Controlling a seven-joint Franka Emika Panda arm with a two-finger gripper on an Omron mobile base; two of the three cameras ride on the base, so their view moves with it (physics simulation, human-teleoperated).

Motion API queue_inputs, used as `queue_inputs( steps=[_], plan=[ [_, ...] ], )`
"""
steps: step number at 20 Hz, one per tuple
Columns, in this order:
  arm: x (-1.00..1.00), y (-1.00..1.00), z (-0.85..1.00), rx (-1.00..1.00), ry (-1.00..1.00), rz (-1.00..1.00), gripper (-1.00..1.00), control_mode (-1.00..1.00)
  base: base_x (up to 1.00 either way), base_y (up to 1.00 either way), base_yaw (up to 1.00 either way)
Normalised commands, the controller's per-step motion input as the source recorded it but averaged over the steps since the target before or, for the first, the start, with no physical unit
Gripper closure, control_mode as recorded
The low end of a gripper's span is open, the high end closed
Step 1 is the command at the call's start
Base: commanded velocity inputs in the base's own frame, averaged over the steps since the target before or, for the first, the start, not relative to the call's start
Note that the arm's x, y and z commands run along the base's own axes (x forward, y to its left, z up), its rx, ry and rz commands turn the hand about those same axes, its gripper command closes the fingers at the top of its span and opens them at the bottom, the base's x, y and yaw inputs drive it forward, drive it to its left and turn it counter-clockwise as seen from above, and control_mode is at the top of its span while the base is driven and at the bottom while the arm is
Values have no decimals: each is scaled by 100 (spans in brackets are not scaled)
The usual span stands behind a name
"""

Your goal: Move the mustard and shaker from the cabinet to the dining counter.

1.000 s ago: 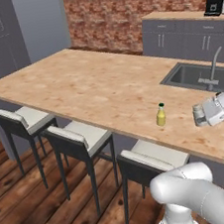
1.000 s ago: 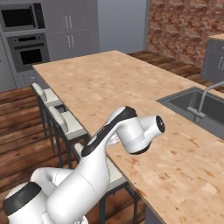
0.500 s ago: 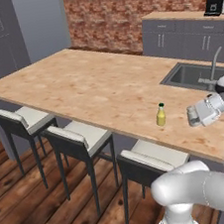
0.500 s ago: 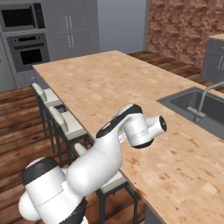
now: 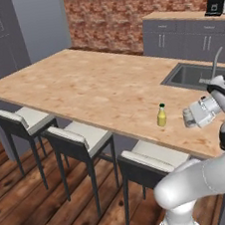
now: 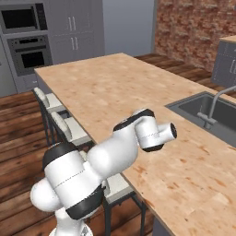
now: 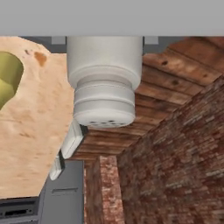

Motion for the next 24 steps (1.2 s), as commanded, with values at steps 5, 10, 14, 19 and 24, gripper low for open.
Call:
queue_inputs(
  steps=[5, 10, 14, 19, 24],
  plan=[
    [46, -11, -24, 9, 0, 0, 100, -100, 0, 0, 0],
    [36, -18, -23, 12, 0, 0, 100, -100, 0, 0, 0],
    [27, -21, -24, 2, 0, 1, 100, -100, 0, 0, 0],
    [31, -16, -24, 0, 0, 4, 100, -100, 0, 0, 0],
    [34, -6, -24, 0, 0, 0, 100, -100, 0, 0, 0]
  ],
)
